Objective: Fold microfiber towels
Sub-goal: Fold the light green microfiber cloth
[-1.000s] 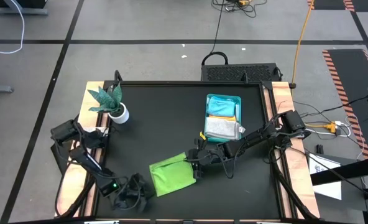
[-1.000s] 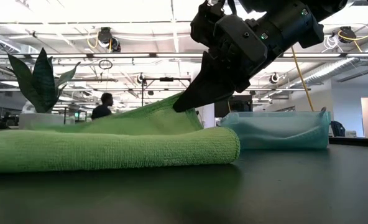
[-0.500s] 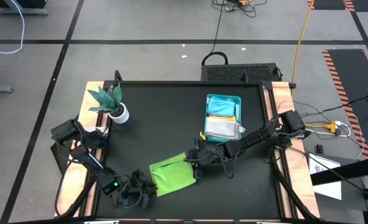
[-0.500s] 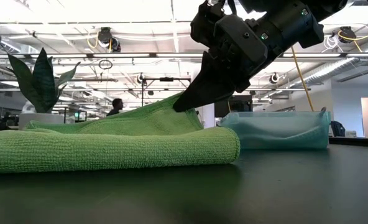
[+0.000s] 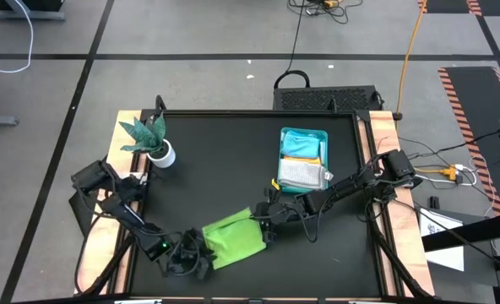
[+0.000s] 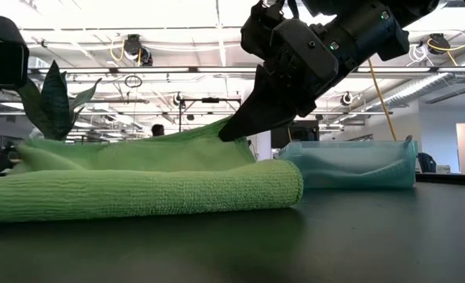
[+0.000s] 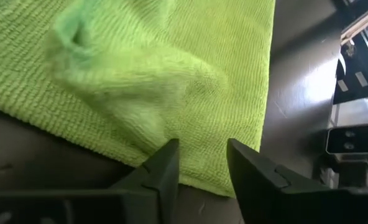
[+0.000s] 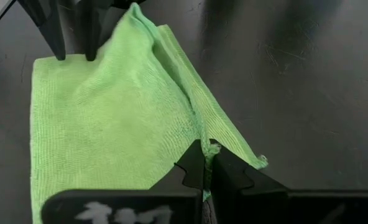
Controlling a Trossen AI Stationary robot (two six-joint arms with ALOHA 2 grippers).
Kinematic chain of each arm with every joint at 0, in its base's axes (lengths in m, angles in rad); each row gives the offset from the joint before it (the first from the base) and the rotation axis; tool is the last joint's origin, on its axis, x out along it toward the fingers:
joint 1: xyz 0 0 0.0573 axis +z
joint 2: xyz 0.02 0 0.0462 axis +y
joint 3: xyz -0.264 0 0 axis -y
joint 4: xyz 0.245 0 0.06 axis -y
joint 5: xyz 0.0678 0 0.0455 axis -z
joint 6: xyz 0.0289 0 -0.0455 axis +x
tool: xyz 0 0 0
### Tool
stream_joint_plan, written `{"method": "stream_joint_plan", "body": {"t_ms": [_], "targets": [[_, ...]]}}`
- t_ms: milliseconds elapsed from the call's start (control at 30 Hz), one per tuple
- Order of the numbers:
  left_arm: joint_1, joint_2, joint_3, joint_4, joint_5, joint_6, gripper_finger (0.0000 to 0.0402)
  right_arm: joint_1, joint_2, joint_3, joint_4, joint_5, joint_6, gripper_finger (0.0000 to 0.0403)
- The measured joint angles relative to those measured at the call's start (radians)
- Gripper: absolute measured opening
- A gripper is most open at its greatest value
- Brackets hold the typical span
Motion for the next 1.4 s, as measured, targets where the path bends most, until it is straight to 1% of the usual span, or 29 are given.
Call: {"method": "stream_joint_plan", "body": {"t_ms": [200,400,567,700,833,967,1133,1200,1267,1400], "targets": [[-0.034,0.000,0.000,0.000,0.017,-0.026,0.0087,0.000,0.000,0.000,0.000,-0.001,-0.003,0.0004],[-0.046,0.000,0.000,0.000,0.018,-0.027,0.0047,0.000,0.006,0.000,0.008,-0.012,-0.028,0.0004],[-0.054,-0.028,0.000,0.013,0.021,-0.004,0.0021,0.000,0.067,0.000,0.143,-0.073,-0.066,0.0004],[-0.079,-0.087,0.000,0.007,-0.011,0.047,0.0004,-0.002,0.098,0.000,0.200,-0.079,-0.095,0.0004],[-0.103,-0.156,0.000,-0.033,-0.069,0.111,0.0011,-0.002,0.097,0.000,0.225,-0.079,-0.101,0.0004],[-0.121,-0.209,0.000,-0.172,-0.148,0.143,0.0015,-0.004,0.097,0.000,0.238,-0.079,-0.105,0.0004],[-0.118,-0.205,0.000,-0.309,-0.163,0.185,0.0014,-0.004,0.097,0.000,0.234,-0.079,-0.105,0.0004],[-0.107,-0.199,0.000,-0.356,-0.153,0.188,0.0029,-0.004,0.097,0.000,0.233,-0.079,-0.105,0.0004],[-0.092,-0.199,0.000,-0.390,-0.148,0.186,0.0055,-0.004,0.097,0.000,0.233,-0.079,-0.105,0.0004],[-0.057,-0.199,0.000,-0.397,-0.156,0.242,0.0106,-0.004,0.097,0.000,0.233,-0.079,-0.105,0.0004]]}}
